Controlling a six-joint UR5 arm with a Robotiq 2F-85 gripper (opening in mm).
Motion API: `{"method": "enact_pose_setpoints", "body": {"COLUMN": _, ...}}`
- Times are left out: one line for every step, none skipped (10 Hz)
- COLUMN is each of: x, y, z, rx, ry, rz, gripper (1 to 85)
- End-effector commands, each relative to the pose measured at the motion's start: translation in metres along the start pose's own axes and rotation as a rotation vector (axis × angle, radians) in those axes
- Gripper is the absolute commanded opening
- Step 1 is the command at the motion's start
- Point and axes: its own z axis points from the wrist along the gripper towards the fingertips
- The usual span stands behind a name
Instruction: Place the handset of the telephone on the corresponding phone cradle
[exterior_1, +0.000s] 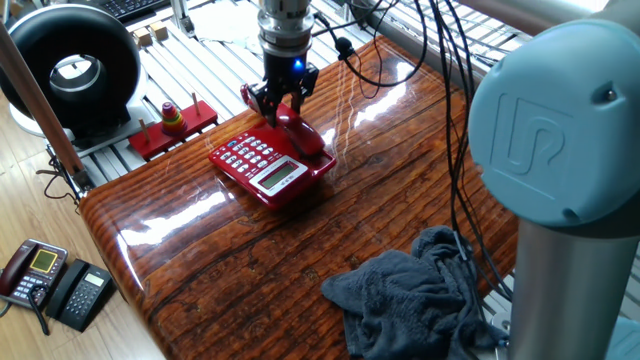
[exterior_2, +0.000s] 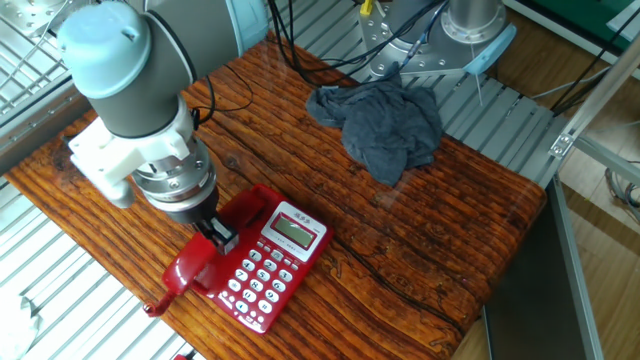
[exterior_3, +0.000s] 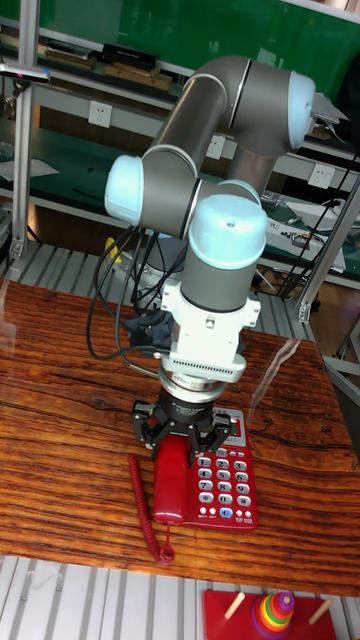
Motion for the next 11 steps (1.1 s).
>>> {"method": "enact_pose_setpoints", "body": {"x": 0.004, "y": 0.002, "z": 0.004, "rx": -0.009, "ry": -0.009, "rz": -0.004, "gripper": 16.0}}
{"method": "enact_pose_setpoints", "body": {"x": 0.006, "y": 0.003, "z": 0.003, "rx": -0.010, "ry": -0.008, "rz": -0.001, "gripper": 15.7}}
{"method": "enact_pose_setpoints", "body": {"x": 0.007, "y": 0.004, "z": 0.003, "rx": -0.010, "ry": -0.008, "rz": -0.001, "gripper": 15.7}}
{"method": "enact_pose_setpoints", "body": {"x": 0.010, "y": 0.005, "z": 0.002, "rx": -0.012, "ry": -0.008, "rz": 0.000, "gripper": 15.3}}
{"method": "enact_pose_setpoints", "body": {"x": 0.012, "y": 0.006, "z": 0.001, "rx": -0.012, "ry": -0.008, "rz": 0.004, "gripper": 15.3}}
{"method": "enact_pose_setpoints", "body": {"x": 0.013, "y": 0.006, "z": 0.001, "rx": -0.012, "ry": -0.008, "rz": 0.002, "gripper": 15.0}}
{"method": "enact_pose_setpoints", "body": {"x": 0.014, "y": 0.006, "z": 0.002, "rx": -0.012, "ry": -0.006, "rz": 0.002, "gripper": 14.3}}
{"method": "enact_pose_setpoints", "body": {"x": 0.015, "y": 0.007, "z": 0.006, "rx": -0.012, "ry": -0.012, "rz": 0.002, "gripper": 14.0}}
{"method": "enact_pose_setpoints", "body": {"x": 0.016, "y": 0.008, "z": 0.010, "rx": -0.013, "ry": -0.020, "rz": 0.002, "gripper": 14.0}}
{"method": "enact_pose_setpoints", "body": {"x": 0.016, "y": 0.008, "z": 0.014, "rx": -0.015, "ry": -0.024, "rz": 0.002, "gripper": 14.0}}
{"method": "enact_pose_setpoints", "body": {"x": 0.016, "y": 0.007, "z": 0.015, "rx": -0.021, "ry": -0.025, "rz": -0.001, "gripper": 14.0}}
